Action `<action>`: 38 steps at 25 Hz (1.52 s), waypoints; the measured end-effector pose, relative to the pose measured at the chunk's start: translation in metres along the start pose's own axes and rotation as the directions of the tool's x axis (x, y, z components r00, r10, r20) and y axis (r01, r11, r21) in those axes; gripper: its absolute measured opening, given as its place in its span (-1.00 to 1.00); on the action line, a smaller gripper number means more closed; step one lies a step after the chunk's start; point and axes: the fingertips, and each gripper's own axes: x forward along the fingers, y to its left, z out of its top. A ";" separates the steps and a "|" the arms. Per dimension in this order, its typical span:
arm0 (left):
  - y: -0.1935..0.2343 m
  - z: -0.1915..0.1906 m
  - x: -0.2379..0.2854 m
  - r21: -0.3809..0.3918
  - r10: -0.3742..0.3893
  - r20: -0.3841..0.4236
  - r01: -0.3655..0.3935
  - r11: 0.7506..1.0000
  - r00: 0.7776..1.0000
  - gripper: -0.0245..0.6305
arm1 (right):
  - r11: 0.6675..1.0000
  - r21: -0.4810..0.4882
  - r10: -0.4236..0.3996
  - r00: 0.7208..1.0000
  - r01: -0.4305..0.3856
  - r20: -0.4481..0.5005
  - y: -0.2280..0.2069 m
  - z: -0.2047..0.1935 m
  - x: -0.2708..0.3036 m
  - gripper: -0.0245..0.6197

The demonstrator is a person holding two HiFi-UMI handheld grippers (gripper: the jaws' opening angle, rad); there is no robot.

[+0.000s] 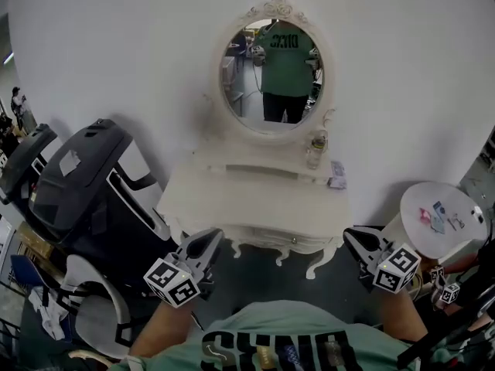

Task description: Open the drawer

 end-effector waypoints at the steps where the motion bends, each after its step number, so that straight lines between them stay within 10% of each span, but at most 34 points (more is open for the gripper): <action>1: 0.015 0.010 0.005 0.012 -0.011 0.006 0.011 1.000 1.000 -0.90 | 1.000 -0.005 -0.011 1.000 0.011 0.005 -0.004 0.008 0.012 -0.89; 11: 0.128 0.030 0.026 -0.018 -0.024 -0.004 0.024 1.000 1.000 -0.90 | 1.000 0.010 0.015 1.000 -0.015 -0.007 -0.019 0.034 0.139 -0.89; 23: 0.200 0.038 0.011 -0.018 0.213 0.015 -0.213 0.977 0.977 -0.90 | 0.973 0.000 0.230 0.973 -0.230 -0.011 -0.055 0.044 0.254 -0.89; 29: 0.205 0.026 0.032 0.019 0.387 0.017 -0.387 0.922 0.922 -0.90 | 0.901 -0.008 0.432 0.901 -0.433 -0.023 -0.088 0.027 0.306 -0.89; 38: 0.180 -0.006 0.101 -0.028 0.615 0.015 -0.615 0.788 0.788 -0.90 | 0.719 -0.059 0.691 0.721 -0.693 -0.046 -0.152 0.023 0.371 -0.89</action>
